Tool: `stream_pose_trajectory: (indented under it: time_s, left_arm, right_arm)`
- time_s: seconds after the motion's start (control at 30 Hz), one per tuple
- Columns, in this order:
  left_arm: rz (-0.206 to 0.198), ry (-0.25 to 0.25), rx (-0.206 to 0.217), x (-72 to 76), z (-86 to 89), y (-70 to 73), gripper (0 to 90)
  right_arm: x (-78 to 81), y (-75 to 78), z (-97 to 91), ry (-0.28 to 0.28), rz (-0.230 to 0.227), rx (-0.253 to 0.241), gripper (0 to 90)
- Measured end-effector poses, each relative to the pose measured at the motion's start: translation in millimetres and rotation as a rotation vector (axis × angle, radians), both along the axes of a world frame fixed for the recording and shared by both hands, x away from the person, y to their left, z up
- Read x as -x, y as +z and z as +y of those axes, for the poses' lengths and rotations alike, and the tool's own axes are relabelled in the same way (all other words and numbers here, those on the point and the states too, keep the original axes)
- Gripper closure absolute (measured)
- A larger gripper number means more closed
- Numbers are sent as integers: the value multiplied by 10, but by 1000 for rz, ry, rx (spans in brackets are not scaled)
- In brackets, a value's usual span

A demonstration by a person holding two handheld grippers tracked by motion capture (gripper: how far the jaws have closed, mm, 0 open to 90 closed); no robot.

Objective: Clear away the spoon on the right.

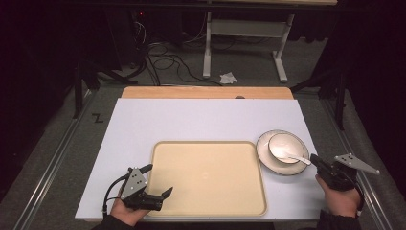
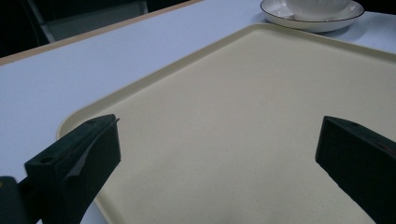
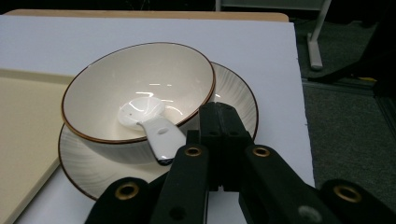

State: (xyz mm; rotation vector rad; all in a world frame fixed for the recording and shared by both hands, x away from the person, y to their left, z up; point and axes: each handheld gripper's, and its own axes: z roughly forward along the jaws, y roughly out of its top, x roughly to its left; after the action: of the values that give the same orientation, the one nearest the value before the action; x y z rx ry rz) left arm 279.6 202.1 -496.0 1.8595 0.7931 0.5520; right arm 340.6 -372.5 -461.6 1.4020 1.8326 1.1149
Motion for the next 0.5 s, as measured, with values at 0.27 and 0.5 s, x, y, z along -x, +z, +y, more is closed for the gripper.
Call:
stream_pose_trajectory:
  time_s: [0.27, 0.5]
  left_arm:
    - [-2, -5, 0, 9, -3, 7, 7]
    - [-1, -8, -3, 7, -6, 4, 7]
  right_arm:
    - [128, -3, 130, 35, -7, 29, 900]
    - [216, -22, 225, 74, -7, 45, 900]
